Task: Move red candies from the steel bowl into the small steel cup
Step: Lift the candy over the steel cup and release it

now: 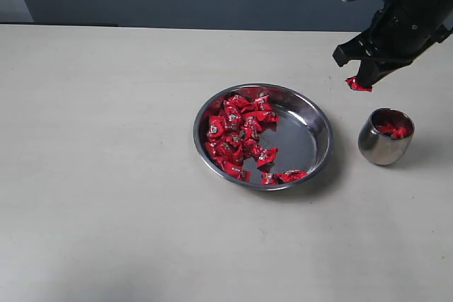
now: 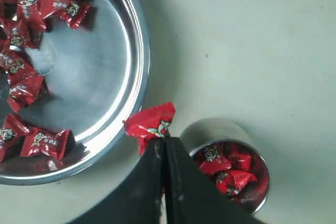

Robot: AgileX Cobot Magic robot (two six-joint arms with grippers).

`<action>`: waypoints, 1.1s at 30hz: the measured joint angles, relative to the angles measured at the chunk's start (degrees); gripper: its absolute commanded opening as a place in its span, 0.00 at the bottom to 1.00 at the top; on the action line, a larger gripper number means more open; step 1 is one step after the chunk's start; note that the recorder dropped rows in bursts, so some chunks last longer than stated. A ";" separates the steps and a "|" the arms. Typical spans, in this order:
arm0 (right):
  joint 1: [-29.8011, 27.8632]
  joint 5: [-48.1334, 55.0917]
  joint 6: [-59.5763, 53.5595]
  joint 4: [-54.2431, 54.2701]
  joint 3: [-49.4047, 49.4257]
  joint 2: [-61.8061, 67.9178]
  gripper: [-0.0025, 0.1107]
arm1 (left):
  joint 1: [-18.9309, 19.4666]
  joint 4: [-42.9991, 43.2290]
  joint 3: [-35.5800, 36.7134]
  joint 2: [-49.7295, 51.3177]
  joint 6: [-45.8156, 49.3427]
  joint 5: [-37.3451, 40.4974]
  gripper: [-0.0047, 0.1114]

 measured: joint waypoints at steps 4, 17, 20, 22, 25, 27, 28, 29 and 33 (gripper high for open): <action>-0.13 1.29 0.14 -1.02 0.00 0.11 0.02 | 0.00 0.00 0.00 0.00 0.00 0.00 0.04; -0.26 5.37 6.20 -11.85 0.00 1.90 0.02 | 0.00 0.00 0.00 0.00 0.00 0.00 0.04; -1.48 5.70 6.44 -12.36 0.00 1.90 0.02 | 0.00 0.00 0.00 0.00 0.00 0.00 0.04; -1.82 5.94 6.49 -12.44 0.00 1.90 0.02 | 0.00 0.00 0.00 0.00 0.00 0.00 0.04; -1.94 6.26 6.58 -12.49 0.00 2.88 0.02 | 0.00 0.00 0.00 0.00 0.00 0.00 0.04; -1.94 6.30 6.58 -12.39 0.00 3.57 0.03 | 0.00 0.00 0.00 0.00 0.00 0.00 0.04; -1.94 6.30 6.58 -12.39 0.00 3.75 0.06 | 0.00 0.00 0.00 0.00 0.00 0.00 0.04; -1.94 6.30 6.58 -12.39 0.00 4.00 0.09 | 0.00 0.00 0.00 0.00 0.00 0.00 0.04; -1.94 6.30 6.58 -12.39 0.00 4.22 0.25 | 0.00 0.00 0.00 0.00 0.00 0.00 0.04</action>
